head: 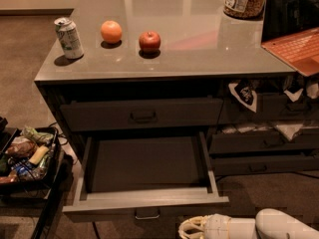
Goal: Close middle drawer
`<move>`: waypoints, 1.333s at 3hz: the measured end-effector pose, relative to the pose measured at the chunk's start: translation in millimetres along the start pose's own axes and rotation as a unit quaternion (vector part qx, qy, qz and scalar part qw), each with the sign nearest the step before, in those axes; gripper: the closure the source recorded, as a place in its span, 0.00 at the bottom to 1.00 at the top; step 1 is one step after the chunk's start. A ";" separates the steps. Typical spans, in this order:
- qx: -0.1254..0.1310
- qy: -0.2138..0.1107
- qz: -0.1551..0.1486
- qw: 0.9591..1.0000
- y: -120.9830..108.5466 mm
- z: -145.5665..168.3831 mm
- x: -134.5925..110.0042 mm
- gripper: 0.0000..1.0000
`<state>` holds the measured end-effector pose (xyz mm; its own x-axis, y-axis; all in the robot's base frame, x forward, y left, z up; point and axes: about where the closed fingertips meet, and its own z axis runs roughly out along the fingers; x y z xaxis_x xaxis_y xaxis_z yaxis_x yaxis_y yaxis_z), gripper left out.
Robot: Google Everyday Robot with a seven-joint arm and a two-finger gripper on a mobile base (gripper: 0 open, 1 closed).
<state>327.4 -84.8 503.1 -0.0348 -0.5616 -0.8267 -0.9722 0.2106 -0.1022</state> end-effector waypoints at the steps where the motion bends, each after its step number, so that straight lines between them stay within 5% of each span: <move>1: -0.001 0.004 0.013 1.000 1.0 20.1 15.0 1.00; 2: 0.004 -0.011 0.021 1.000 -7.6 47.2 33.6 1.00; 3: -0.004 0.021 0.048 0.999 -13.7 69.0 55.5 1.00; 4: -0.037 0.079 0.077 0.993 -16.0 79.3 66.5 1.00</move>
Offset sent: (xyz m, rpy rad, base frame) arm 0.0372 0.0273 -0.0919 0.0806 0.0260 -0.0515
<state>359.0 -62.1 405.8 -0.2137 -0.6471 -0.7318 -0.9667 0.2478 0.0632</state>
